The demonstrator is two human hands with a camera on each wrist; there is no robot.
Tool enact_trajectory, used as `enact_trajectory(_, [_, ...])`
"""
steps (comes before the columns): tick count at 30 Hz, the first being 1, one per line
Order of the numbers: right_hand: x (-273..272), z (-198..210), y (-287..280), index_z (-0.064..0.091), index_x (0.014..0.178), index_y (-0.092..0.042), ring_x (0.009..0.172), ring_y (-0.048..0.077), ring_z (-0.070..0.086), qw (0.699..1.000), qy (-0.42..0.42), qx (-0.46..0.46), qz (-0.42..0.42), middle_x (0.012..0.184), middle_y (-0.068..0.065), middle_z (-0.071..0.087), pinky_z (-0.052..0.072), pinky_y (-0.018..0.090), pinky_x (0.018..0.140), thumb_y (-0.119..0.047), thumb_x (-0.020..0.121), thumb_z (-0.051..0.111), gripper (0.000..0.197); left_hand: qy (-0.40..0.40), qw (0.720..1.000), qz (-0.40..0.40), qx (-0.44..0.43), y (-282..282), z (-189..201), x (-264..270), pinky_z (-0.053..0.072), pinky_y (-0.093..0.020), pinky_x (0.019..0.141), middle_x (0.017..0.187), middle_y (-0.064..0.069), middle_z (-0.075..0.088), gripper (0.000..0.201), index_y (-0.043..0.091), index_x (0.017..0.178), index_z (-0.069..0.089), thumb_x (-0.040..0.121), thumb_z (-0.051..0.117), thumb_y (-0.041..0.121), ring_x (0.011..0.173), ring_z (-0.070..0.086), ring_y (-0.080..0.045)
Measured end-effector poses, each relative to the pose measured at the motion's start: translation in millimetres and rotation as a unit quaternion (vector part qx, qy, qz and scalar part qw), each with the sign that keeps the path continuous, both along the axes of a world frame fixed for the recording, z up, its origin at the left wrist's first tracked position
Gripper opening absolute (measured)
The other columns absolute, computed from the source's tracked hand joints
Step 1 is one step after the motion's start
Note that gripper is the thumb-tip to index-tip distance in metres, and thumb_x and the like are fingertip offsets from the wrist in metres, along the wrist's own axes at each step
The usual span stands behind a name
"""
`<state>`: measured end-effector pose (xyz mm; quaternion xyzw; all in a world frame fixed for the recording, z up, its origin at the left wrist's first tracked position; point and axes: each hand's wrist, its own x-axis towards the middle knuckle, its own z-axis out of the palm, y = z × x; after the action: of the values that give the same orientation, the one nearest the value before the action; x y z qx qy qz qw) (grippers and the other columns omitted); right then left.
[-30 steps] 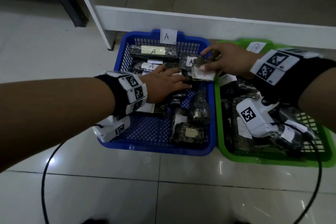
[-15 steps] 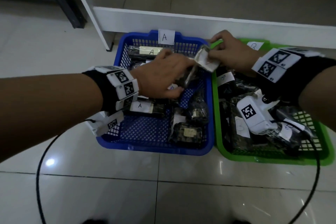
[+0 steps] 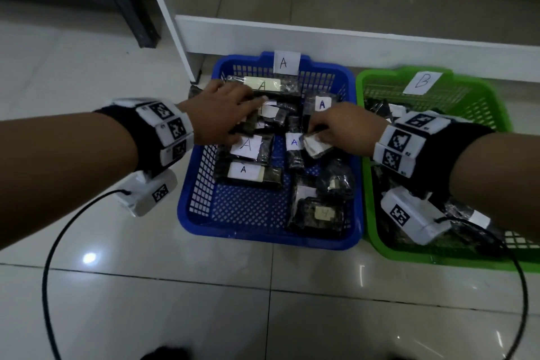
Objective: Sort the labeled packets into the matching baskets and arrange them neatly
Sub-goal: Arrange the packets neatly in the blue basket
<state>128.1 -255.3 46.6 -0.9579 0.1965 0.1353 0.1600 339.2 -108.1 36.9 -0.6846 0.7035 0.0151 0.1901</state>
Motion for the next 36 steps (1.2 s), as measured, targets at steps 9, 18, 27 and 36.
enact_trajectory(9, [4, -19, -6, 0.061, 0.118, -0.011, 0.113, 0.036, 0.045, 0.992, 0.037, -0.119, 0.017, 0.113, 0.017, 0.052, 0.041, 0.042, 0.093, -0.012, 0.089, 0.055, 0.029, 0.055, 0.976, -0.187, 0.102, -10, -19, -87, 0.024, -0.04, 0.106, 0.154, 0.005, 0.025, 0.062, 0.03, 0.148, 0.02, 0.092, 0.047, 0.031, 0.14, 0.022, -0.019])
enact_trajectory(18, [2, -9, -2, 0.039, 0.138, -0.021, 0.122, 0.031, 0.042, 0.978, 0.14, -0.147, 0.051, 0.132, 0.01, 0.04, 0.032, 0.044, 0.1, -0.044, 0.082, 0.064, 0.065, 0.008, 0.978, -0.175, 0.112, -10, -24, -77, 0.02, -0.044, 0.108, 0.146, 0.0, 0.032, 0.053, 0.028, 0.147, 0.027, 0.096, 0.041, 0.034, 0.133, 0.029, -0.023])
enact_trajectory(27, [10, 18, -19, 0.049, 0.117, -0.011, 0.088, 0.026, 0.055, 0.988, -0.019, 0.075, -0.137, 0.108, 0.015, 0.058, 0.047, 0.035, 0.077, -0.026, 0.081, 0.068, 0.044, 0.002, 0.981, -0.189, 0.038, -10, -25, -65, 0.03, -0.039, 0.104, 0.143, -0.004, 0.04, 0.048, 0.027, 0.142, 0.036, 0.095, 0.045, 0.026, 0.125, 0.043, -0.025])
enact_trajectory(36, [6, 40, -44, 0.05, 0.114, -0.013, 0.073, 0.022, 0.056, 0.822, -0.196, 0.389, -0.366, 0.083, 0.014, 0.057, 0.054, 0.027, 0.061, -0.005, 0.087, 0.056, 0.029, -0.022, 0.994, -0.103, 0.033, -25, -30, -74, 0.029, -0.043, 0.101, 0.132, -0.006, 0.045, 0.055, 0.024, 0.138, 0.036, 0.09, 0.051, 0.047, 0.118, 0.046, -0.027])
